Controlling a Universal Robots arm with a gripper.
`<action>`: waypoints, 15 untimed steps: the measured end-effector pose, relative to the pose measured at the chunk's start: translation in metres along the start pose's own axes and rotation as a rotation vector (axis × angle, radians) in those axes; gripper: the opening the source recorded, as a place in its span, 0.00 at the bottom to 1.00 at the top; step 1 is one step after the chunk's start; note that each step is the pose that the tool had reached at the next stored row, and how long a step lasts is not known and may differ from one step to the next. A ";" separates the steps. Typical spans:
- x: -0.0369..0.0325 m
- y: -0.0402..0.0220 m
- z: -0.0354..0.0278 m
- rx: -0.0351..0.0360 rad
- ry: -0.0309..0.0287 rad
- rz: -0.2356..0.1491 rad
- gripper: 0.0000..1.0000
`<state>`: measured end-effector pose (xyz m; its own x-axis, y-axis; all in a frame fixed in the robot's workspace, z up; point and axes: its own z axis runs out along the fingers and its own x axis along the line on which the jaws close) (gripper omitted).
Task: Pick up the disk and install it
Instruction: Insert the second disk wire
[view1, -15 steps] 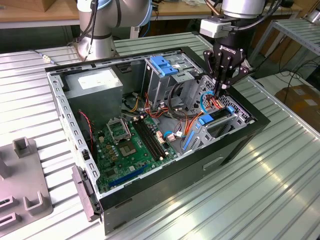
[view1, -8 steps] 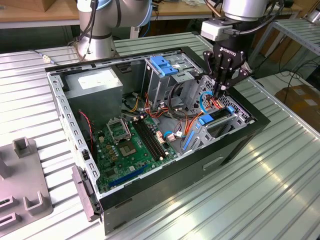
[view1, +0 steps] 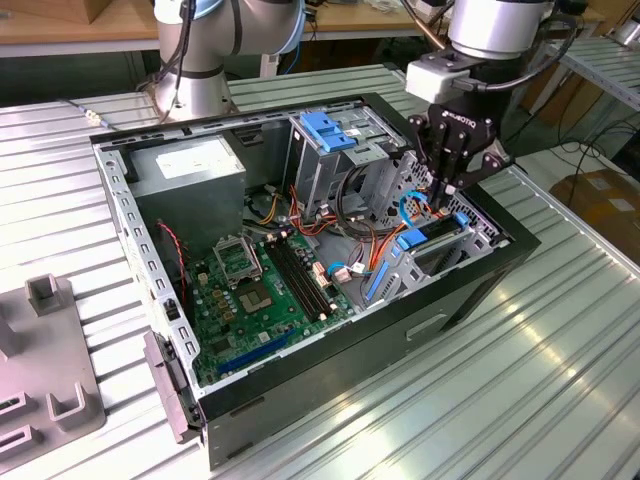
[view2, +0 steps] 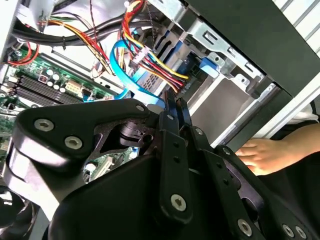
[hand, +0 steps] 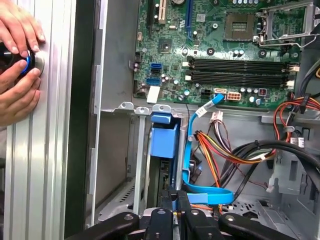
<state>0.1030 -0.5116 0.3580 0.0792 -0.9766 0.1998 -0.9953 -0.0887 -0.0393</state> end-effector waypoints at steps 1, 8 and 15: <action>0.0040 0.0015 0.0012 0.0028 -0.0053 -0.004 0.16; 0.0193 0.0049 0.0058 0.0176 -0.0569 -0.002 0.16; 0.0256 0.0076 0.0095 0.0347 -0.1046 0.004 0.16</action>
<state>0.0980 -0.5392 0.3535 0.0828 -0.9919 0.0964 -0.9932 -0.0901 -0.0740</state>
